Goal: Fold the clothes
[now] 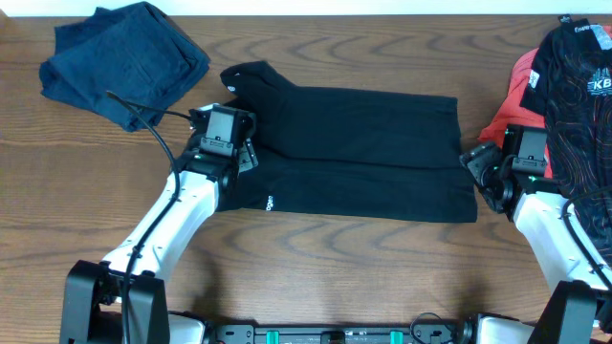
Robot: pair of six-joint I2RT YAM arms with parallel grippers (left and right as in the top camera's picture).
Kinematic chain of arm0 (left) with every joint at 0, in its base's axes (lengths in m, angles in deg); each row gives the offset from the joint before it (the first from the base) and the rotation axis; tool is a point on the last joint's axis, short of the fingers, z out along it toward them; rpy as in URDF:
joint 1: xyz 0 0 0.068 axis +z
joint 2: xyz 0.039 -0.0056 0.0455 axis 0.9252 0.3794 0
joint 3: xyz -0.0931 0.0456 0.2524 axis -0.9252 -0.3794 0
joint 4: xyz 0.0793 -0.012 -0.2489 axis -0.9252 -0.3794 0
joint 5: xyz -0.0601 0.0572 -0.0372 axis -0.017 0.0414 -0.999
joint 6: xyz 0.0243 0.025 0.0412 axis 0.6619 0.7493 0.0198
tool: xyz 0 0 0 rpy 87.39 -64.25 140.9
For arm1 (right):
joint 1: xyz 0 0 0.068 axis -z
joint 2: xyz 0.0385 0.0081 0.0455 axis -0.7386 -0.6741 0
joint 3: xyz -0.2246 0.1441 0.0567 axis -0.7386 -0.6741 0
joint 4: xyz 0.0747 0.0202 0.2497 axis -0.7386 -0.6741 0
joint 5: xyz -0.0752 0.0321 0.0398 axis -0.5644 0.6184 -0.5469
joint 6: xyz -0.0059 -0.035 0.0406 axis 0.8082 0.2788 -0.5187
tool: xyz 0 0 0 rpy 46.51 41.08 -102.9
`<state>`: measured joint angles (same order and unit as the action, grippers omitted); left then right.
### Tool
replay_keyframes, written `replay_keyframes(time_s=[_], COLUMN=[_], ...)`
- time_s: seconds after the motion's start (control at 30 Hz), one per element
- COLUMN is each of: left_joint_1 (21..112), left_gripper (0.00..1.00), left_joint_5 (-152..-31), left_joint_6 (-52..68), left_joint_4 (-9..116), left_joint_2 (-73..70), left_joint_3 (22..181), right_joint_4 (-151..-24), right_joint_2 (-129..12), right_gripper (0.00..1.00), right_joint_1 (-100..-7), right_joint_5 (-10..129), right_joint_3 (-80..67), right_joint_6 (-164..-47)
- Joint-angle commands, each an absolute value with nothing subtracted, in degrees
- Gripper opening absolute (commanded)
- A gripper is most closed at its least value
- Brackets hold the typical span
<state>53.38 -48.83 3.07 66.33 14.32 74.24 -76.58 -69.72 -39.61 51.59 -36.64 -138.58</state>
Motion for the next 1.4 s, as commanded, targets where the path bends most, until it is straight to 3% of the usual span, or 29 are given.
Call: replay_keyframes(time_s=[0.0,0.13,0.37,1.0,1.27,1.37], left_joint_1=[53.6,53.6,53.5,53.5,53.5,53.5], left_gripper=[0.84,0.85,0.85,0.83,0.62,0.49], left_joint_5=[-48.2,-55.1,-72.0,-76.6,-76.6,-76.6], left_joint_6=[5.3,5.3,4.8,1.1,1.1,1.1], left_joint_4=[64.7,62.0,60.8,66.5,68.0,69.1], left_joint_2=[13.7,11.0,11.8,27.0,27.0,27.0], left_joint_3=[75.2,75.2,75.2,75.2,75.4,75.4], right_joint_4=[-78.9,-87.4,-95.6,-101.8,-103.1,-103.6], right_joint_2=[-68.8,-66.7,-66.3,-66.6,-66.7,-66.7], right_gripper=[0.91,0.92,0.88,0.88,0.88,0.88], right_joint_1=[-40.2,-40.2,-40.5,-52.3,-52.5,-52.5], right_joint_5=[52.4,54.3,71.0,71.2,68.1,67.5], right_joint_3=[-32.8,-25.9,-20.3,-20.3,-20.4,-20.4], right_joint_6=[-131.0,-128.6,-120.1,-116.1,-116.1,-116.1])
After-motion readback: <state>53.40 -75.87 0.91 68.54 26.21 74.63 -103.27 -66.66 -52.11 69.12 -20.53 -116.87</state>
